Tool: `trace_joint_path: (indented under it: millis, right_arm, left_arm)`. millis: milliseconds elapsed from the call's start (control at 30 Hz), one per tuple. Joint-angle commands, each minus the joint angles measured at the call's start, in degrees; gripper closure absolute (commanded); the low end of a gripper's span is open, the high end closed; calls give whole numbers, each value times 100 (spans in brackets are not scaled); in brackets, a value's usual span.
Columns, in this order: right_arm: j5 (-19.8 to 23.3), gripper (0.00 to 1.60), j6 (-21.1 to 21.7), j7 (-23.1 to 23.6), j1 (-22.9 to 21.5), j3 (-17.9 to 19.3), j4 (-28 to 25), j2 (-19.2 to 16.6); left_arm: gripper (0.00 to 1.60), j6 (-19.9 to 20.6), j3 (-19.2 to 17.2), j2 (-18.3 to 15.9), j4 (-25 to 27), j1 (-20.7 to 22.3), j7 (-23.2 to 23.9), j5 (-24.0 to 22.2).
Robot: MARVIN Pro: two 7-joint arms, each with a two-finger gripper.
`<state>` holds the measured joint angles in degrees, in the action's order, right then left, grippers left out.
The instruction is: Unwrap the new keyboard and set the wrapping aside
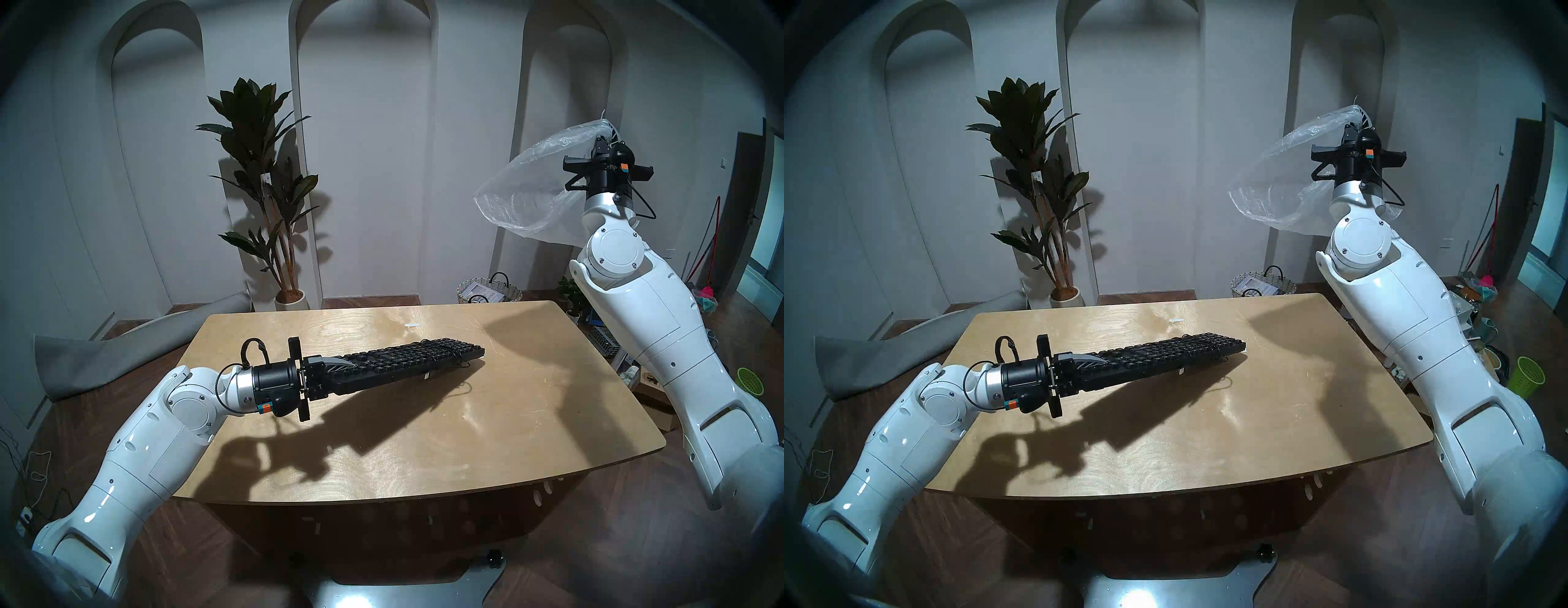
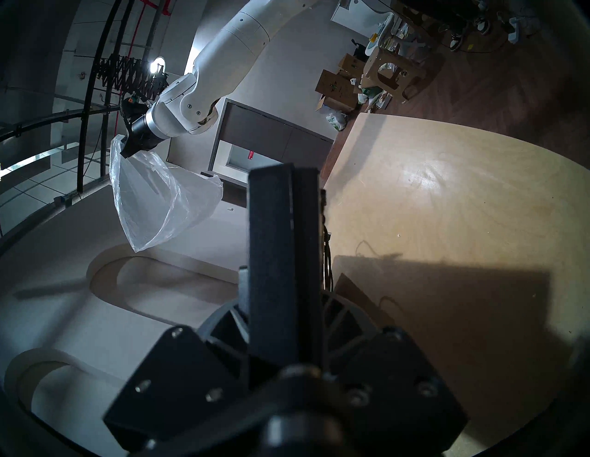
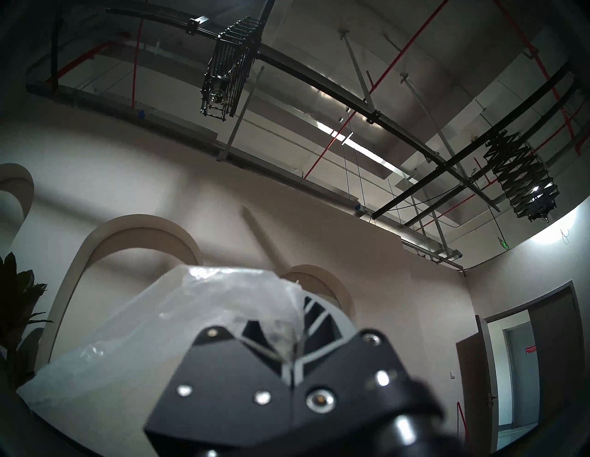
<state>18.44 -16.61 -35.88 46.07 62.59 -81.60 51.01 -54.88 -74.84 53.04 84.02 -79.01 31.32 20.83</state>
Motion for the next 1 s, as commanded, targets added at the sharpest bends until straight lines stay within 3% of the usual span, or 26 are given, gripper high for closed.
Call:
trace_joint_path:
  millis: [0, 967]
  right_arm:
    - [36, 160, 35, -60, 201, 45, -215, -128]
    - [263, 160, 299, -379, 722, 149, -576, -389]
  left_arm:
    - [160, -12, -16, 88, -56, 420, -106, 218]
    - [160, -12, 251, 481, -1294, 934, -393, 1293]
